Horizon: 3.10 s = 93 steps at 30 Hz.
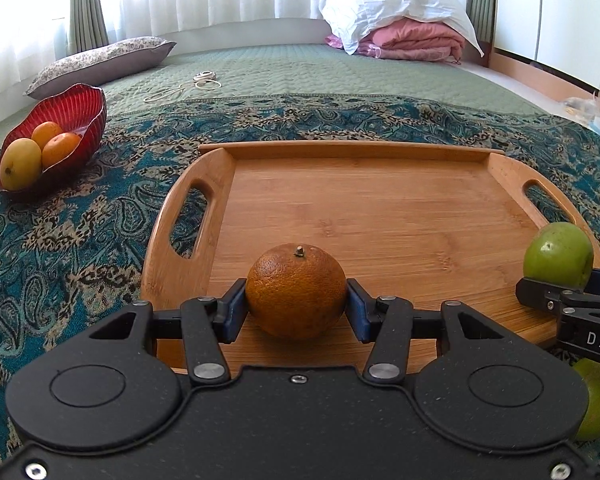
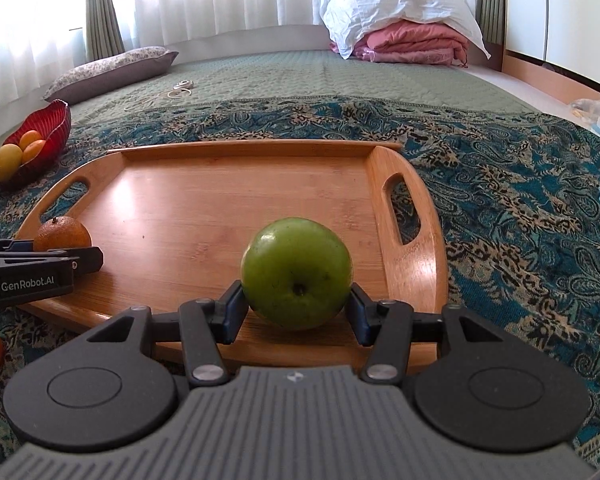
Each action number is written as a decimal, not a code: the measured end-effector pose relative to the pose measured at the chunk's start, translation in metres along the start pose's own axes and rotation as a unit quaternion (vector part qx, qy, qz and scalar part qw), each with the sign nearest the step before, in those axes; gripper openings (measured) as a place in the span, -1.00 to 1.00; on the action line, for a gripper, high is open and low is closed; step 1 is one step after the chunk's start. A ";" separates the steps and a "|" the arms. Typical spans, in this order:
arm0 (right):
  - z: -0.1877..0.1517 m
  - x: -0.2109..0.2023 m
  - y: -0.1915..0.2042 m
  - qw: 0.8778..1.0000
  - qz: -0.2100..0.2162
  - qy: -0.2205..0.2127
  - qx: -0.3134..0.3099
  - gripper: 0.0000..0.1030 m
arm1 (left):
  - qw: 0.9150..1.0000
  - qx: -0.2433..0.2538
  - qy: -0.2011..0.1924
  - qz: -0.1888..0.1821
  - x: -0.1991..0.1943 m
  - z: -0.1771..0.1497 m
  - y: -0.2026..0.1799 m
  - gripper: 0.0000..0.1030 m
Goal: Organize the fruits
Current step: 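Lift the orange with the left gripper while the right gripper carries the apple over the tray, then lower the orange onto the tray and open the left gripper while the right gripper releases the apple, then grasp a small mandarin with the left gripper while the right gripper grasps another green apple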
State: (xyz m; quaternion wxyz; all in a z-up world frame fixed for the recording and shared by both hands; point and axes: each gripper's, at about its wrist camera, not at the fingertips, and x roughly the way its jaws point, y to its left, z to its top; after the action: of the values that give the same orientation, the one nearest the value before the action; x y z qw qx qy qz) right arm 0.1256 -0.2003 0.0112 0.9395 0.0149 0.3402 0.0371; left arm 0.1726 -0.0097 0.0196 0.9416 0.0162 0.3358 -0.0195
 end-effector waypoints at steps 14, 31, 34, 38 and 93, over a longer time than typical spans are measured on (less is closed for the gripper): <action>0.001 0.000 0.001 1.000 -0.002 0.002 0.000 0.09 | 1.000 0.000 0.000 -0.001 0.000 0.000 0.001 -0.05; -0.005 -0.024 0.001 0.999 -0.005 -0.035 -0.010 0.64 | 0.998 0.031 -0.045 -0.006 -0.034 -0.006 -0.004 0.68; -0.010 -0.034 0.001 0.999 0.008 -0.048 -0.007 0.72 | 0.998 0.033 -0.053 -0.015 -0.044 -0.012 -0.005 0.78; -0.021 -0.048 0.003 0.997 0.019 -0.071 -0.010 0.76 | 0.997 0.035 -0.058 -0.022 -0.057 -0.023 -0.006 0.82; -0.099 -0.053 0.030 0.993 0.023 -0.104 -0.054 0.89 | 0.989 0.000 -0.053 -0.139 -0.091 -0.106 -0.025 0.10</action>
State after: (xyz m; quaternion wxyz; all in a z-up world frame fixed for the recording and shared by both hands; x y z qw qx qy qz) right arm 0.0202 -0.1742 -0.0293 0.9681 -0.0242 0.2378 0.0749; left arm 0.0339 -0.0280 -0.0050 0.9461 -0.0317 0.2845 -0.1514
